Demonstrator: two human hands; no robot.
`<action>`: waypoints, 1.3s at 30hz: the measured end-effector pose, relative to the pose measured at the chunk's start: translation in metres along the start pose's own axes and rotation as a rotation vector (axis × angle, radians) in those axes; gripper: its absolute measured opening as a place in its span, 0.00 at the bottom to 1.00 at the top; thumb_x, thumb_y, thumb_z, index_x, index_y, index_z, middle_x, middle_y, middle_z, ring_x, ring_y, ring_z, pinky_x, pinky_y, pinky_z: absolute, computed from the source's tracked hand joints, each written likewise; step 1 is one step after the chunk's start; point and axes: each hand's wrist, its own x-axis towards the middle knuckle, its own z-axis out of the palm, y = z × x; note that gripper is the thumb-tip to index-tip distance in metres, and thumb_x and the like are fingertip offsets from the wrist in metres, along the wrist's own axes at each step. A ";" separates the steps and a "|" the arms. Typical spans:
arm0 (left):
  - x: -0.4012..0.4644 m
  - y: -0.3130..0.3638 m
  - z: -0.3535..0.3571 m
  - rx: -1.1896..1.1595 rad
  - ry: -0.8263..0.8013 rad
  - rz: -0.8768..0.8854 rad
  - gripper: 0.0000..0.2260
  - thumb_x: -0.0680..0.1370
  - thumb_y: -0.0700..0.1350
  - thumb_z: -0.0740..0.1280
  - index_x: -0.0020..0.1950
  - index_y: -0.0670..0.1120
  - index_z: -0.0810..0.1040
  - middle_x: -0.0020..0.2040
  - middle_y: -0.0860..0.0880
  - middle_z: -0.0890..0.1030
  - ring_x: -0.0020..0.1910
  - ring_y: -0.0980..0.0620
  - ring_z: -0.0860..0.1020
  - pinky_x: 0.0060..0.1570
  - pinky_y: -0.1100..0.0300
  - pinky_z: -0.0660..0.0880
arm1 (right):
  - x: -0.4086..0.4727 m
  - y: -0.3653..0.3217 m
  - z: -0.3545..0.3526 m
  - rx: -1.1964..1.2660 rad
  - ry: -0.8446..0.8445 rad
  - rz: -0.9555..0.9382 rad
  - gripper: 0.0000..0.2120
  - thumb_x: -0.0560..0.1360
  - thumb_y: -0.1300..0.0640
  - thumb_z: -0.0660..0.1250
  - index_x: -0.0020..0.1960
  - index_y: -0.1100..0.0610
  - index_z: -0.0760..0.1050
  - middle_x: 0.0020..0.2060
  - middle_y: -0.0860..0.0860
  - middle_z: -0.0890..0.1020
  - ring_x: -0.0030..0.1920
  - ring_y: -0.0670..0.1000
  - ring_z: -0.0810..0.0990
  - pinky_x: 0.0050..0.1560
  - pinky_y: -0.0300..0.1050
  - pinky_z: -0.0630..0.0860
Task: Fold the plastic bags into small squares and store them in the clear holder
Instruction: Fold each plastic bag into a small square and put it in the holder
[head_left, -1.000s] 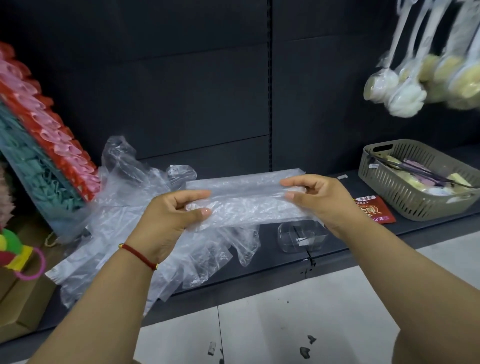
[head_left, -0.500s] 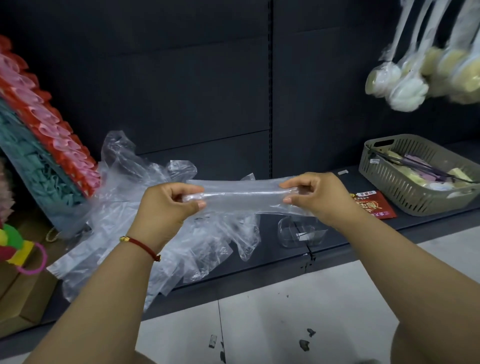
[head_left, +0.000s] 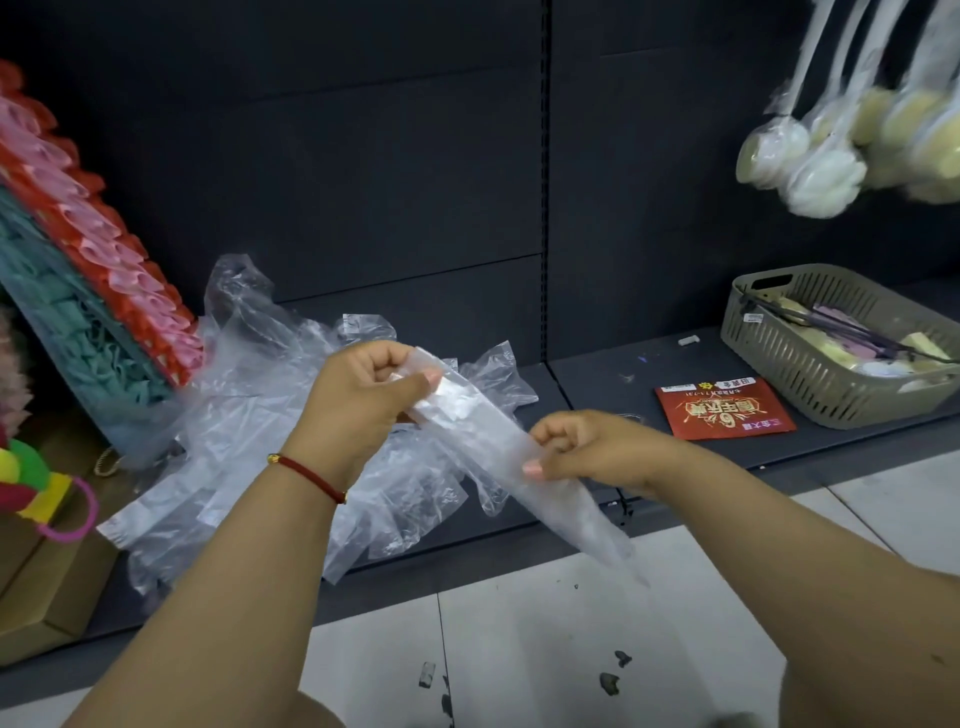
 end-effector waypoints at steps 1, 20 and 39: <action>0.001 0.000 0.003 0.006 -0.027 0.001 0.04 0.74 0.35 0.71 0.42 0.42 0.81 0.35 0.45 0.82 0.35 0.49 0.79 0.37 0.58 0.78 | 0.000 -0.004 0.006 0.106 -0.002 -0.022 0.10 0.73 0.56 0.73 0.53 0.57 0.80 0.49 0.52 0.86 0.50 0.49 0.84 0.56 0.43 0.78; 0.005 0.002 0.037 -0.460 0.211 -0.175 0.09 0.84 0.40 0.58 0.55 0.37 0.76 0.44 0.42 0.85 0.46 0.45 0.85 0.49 0.51 0.81 | 0.002 0.003 0.039 -0.096 0.068 0.089 0.13 0.67 0.58 0.79 0.50 0.58 0.82 0.44 0.49 0.85 0.40 0.45 0.82 0.41 0.35 0.80; -0.014 -0.019 0.064 -0.200 -0.023 -0.378 0.08 0.74 0.44 0.73 0.37 0.45 0.79 0.36 0.48 0.80 0.39 0.53 0.77 0.45 0.61 0.75 | 0.009 -0.014 0.030 0.521 0.509 -0.109 0.11 0.77 0.57 0.69 0.46 0.67 0.80 0.40 0.59 0.82 0.39 0.51 0.78 0.45 0.44 0.78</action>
